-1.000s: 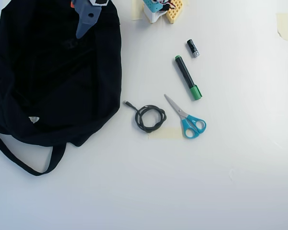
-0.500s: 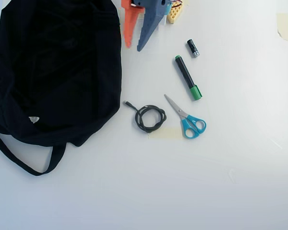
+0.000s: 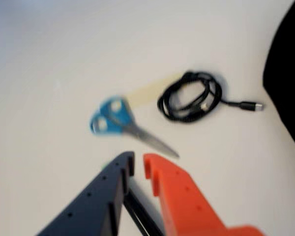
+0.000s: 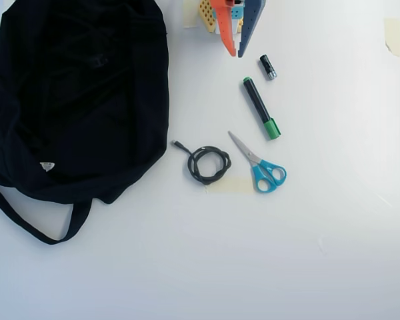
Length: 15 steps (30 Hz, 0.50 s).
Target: Put the bike light into the black bag
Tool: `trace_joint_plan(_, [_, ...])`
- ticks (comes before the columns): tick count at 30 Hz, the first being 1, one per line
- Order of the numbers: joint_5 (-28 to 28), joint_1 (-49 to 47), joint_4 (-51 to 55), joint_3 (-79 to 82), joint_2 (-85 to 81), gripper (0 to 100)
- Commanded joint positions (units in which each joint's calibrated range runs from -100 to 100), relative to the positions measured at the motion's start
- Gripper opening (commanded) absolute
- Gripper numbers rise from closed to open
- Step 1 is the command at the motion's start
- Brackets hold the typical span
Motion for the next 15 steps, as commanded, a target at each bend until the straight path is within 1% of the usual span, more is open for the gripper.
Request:
trace_joint_plan(1, [7.03,-1.15,0.24,6.38,-6.81,2])
trace_joint_plan(4, [8.6,-1.23,1.62,13.12,-12.54,2])
trace_joint_plan(6, [8.6,-1.15,3.78,18.15,-15.86,2])
trace_joint_plan(9, [8.71,-0.93,4.21,24.35,-21.25,2])
trace_joint_plan(15, [8.76,-1.0,4.81,30.91,-22.58,2])
